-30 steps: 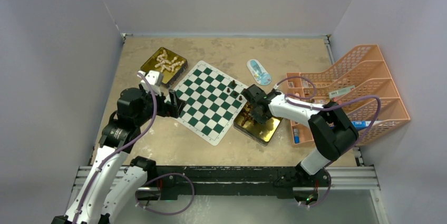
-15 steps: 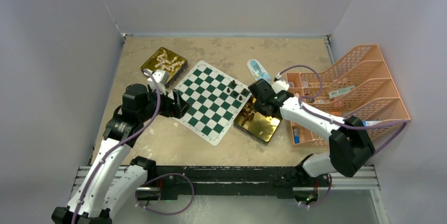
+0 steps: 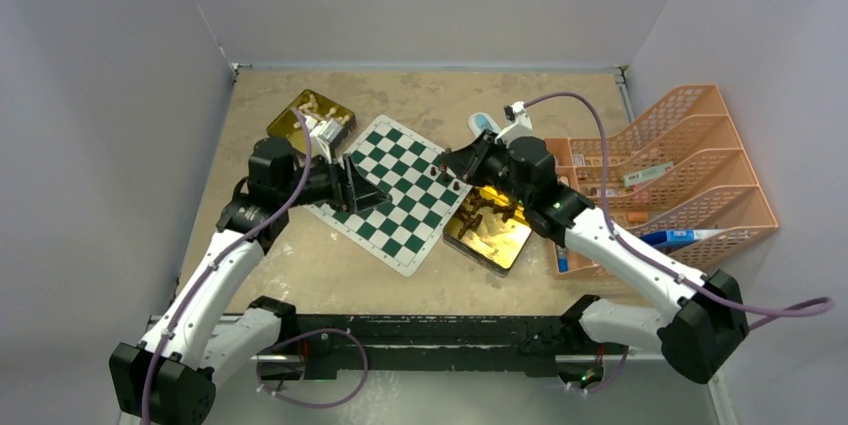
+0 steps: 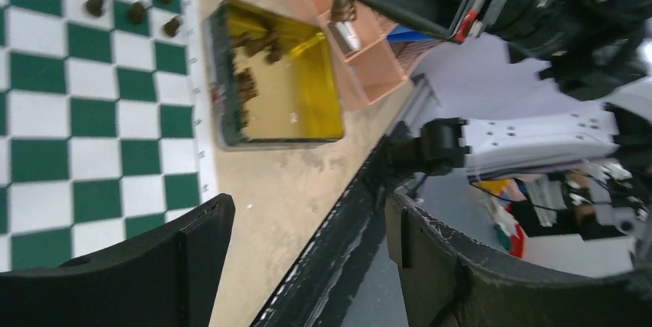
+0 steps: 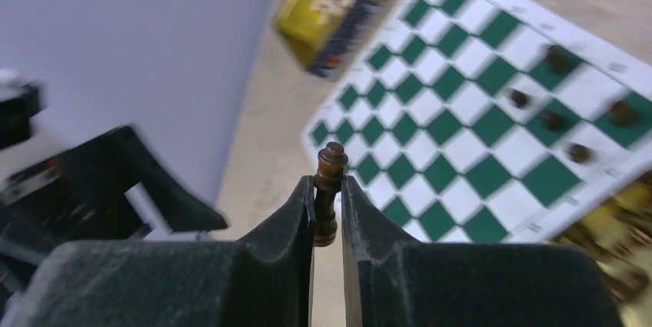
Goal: Set up the chess pieces on the board
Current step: Place the chess piece on the chessboard.
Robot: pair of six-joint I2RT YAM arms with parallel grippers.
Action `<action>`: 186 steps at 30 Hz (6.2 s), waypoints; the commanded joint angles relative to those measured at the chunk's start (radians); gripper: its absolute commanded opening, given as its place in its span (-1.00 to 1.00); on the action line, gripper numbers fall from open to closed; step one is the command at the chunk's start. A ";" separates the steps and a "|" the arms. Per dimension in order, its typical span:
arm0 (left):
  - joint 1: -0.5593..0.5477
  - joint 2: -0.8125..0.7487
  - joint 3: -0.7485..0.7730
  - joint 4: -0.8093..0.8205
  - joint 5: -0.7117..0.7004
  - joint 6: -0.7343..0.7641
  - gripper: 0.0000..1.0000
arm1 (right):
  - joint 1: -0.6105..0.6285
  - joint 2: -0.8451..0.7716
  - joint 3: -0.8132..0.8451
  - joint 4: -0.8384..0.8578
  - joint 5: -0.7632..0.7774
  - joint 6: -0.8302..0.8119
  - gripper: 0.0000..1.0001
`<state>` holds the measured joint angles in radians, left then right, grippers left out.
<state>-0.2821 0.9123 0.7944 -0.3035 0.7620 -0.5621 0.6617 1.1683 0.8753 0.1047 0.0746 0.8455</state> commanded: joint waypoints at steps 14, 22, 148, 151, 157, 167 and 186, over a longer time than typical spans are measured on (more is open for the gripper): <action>-0.002 0.127 -0.047 0.639 0.300 -0.434 0.29 | 0.109 0.042 -0.011 0.539 -0.335 0.044 -0.86; -0.002 0.152 -0.047 0.670 0.306 -0.443 0.16 | 0.153 0.096 0.039 0.558 -0.319 0.055 -0.85; -0.002 -0.231 -0.026 -0.124 -0.480 0.349 0.99 | 0.002 0.867 0.720 -0.109 0.192 -0.566 -0.78; -0.002 -0.229 -0.026 -0.126 -0.480 0.350 0.99 | -0.009 0.891 0.725 -0.077 0.173 -0.566 -0.77; -0.002 -0.234 -0.026 -0.128 -0.489 0.355 0.98 | -0.010 0.946 0.791 -0.103 0.170 -0.574 -0.74; -0.002 -0.237 -0.024 -0.131 -0.504 0.353 0.97 | -0.011 0.986 0.831 -0.103 0.179 -0.576 -0.74; -0.002 -0.238 -0.027 -0.129 -0.493 0.355 0.96 | -0.010 1.057 0.886 -0.145 0.168 -0.586 -0.67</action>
<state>-0.2829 0.6788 0.7597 -0.4580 0.2615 -0.2012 0.6533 2.2375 1.7081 -0.0410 0.2420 0.2749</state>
